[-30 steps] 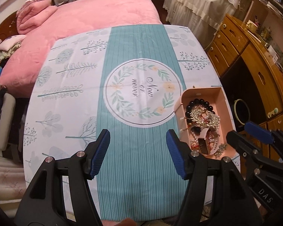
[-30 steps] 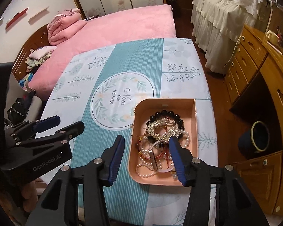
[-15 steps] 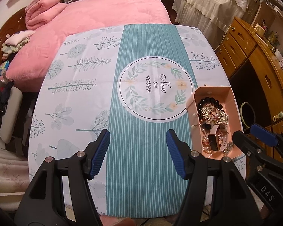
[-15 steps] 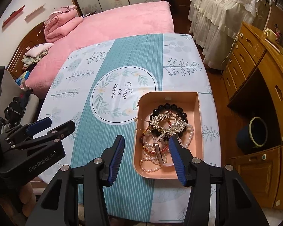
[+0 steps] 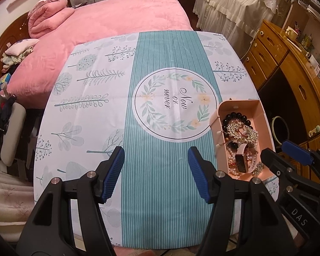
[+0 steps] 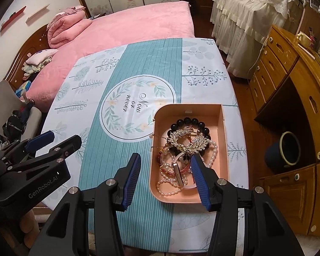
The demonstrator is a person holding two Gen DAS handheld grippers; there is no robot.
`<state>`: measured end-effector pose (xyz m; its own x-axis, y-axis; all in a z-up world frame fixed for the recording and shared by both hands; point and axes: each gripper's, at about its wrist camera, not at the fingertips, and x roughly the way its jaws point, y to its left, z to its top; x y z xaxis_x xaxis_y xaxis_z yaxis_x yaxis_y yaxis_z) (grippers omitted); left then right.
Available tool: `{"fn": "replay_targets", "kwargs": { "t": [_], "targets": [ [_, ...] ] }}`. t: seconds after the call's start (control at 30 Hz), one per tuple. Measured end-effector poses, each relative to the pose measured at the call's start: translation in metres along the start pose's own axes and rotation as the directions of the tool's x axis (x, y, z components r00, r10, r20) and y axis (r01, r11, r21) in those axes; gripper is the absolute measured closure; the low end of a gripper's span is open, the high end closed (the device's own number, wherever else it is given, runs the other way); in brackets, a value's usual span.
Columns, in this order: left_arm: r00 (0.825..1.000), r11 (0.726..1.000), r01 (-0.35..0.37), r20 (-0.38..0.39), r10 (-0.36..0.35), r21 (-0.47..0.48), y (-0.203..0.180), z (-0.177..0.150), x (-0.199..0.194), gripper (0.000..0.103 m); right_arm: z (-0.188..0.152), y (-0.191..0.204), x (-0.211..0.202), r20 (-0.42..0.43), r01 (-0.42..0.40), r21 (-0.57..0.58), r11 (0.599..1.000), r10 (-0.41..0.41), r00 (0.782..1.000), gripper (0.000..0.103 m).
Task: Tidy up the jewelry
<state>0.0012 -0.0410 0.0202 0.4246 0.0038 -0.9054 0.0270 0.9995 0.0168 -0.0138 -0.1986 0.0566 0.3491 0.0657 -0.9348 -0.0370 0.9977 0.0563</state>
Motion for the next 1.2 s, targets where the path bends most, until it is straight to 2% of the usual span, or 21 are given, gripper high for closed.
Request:
{"fn": "replay_targets", "kwargs": {
  "t": [1.2],
  "targets": [
    [1.0, 1.0, -0.001, -0.006, 0.002, 0.013, 0.009, 0.001, 0.006, 0.044, 0.003, 0.005, 0.014, -0.017, 0.009, -0.017, 1.0, -0.009, 1.0, 0.053]
  ]
}}
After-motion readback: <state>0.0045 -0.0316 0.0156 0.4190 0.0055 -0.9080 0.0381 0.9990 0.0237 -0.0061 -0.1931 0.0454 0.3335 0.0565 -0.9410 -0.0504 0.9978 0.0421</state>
